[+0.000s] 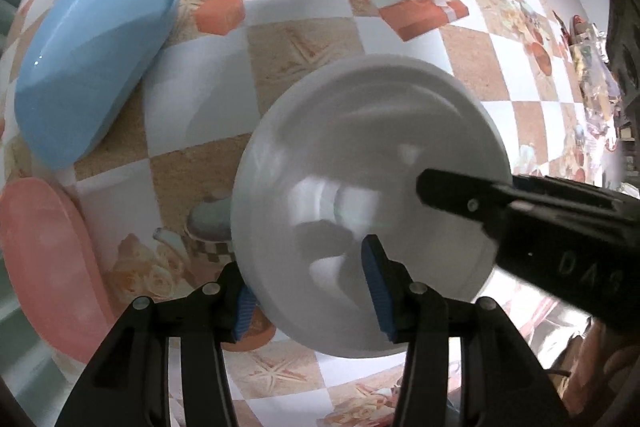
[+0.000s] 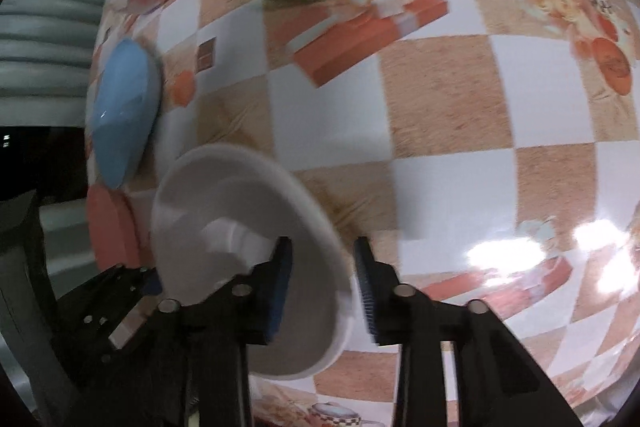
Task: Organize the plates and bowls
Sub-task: 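Carry the second white bowl with the left gripper onto the white stack and release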
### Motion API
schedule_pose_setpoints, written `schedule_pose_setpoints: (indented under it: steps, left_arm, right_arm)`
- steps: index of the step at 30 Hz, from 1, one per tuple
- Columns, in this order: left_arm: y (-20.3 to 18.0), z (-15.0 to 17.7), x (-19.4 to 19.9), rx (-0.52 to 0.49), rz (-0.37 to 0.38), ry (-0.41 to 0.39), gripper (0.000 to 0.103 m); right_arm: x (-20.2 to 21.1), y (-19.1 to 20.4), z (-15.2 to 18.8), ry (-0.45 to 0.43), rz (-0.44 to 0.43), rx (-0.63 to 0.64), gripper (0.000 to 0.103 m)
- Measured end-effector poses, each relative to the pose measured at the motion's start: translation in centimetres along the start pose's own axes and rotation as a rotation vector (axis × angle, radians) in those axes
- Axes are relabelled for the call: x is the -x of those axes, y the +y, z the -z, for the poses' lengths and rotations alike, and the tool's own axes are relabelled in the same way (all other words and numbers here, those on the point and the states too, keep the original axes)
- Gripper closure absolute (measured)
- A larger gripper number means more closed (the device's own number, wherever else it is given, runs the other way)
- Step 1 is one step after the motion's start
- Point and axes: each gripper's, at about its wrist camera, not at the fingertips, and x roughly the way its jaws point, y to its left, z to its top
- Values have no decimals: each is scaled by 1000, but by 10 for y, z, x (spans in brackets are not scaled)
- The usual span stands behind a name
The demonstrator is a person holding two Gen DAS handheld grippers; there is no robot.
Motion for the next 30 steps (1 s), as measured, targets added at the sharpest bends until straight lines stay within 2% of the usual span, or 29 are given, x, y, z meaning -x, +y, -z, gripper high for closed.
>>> schedule_pose_setpoints:
  steps: [13,22,28,29,30]
  left_arm:
    - [-10,44,6,-27,4,13,51]
    - [-1,92,8,-21,2,44,51]
    - [6,117,20,-35,8,37,51]
    - [-3,136,22,-36,7,34,51]
    - [-2,141,25,-40,3,33,51]
  right_arm:
    - [10,-14,40,33,-16,-20,74]
    - [11,-8,72,67,-17,-3,74]
    - [15,1,90,79,-23,10,74]
    - [16,3,93,80,-23,14,74]
    - [17,7,95,79,-23,18,74]
